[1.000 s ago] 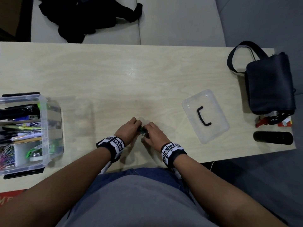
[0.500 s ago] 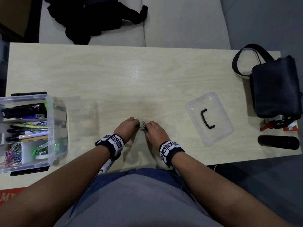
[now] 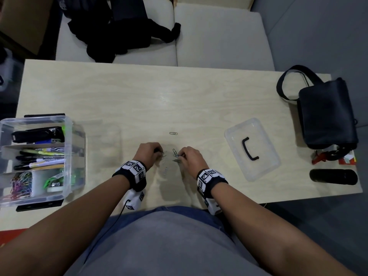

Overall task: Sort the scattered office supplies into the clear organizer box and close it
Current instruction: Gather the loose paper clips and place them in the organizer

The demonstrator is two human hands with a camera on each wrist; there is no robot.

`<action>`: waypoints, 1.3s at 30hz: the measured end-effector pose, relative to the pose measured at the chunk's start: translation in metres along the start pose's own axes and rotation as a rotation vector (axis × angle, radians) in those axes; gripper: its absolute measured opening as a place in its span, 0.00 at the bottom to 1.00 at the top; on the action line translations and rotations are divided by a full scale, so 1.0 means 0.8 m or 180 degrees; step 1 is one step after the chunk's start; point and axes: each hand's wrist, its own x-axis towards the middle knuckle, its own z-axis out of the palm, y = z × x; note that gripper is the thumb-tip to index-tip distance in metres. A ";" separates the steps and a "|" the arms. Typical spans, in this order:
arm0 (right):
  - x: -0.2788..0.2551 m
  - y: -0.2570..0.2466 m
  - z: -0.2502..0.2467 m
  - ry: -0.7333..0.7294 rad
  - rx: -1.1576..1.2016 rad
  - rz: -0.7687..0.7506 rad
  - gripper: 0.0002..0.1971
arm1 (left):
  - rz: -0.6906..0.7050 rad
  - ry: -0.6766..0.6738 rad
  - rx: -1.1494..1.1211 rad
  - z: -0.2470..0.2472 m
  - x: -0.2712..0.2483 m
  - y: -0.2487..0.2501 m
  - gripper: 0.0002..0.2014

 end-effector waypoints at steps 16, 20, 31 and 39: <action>0.003 -0.112 -0.002 0.0510 0.0473 -0.0563 0.03 | -0.0047 0.0753 -0.0388 -0.074 -0.070 -0.020 0.06; 0.002 -0.157 0.001 0.0527 0.0617 -0.0822 0.03 | -0.0105 0.1037 -0.0561 -0.102 -0.092 -0.038 0.05; 0.012 -0.269 0.052 0.0284 0.0841 -0.1267 0.02 | -0.0312 0.1821 -0.0781 -0.173 -0.168 -0.096 0.03; 0.009 -0.361 0.109 -0.0002 0.0929 -0.1629 0.02 | -0.0750 0.2459 -0.0774 -0.219 -0.240 -0.164 0.04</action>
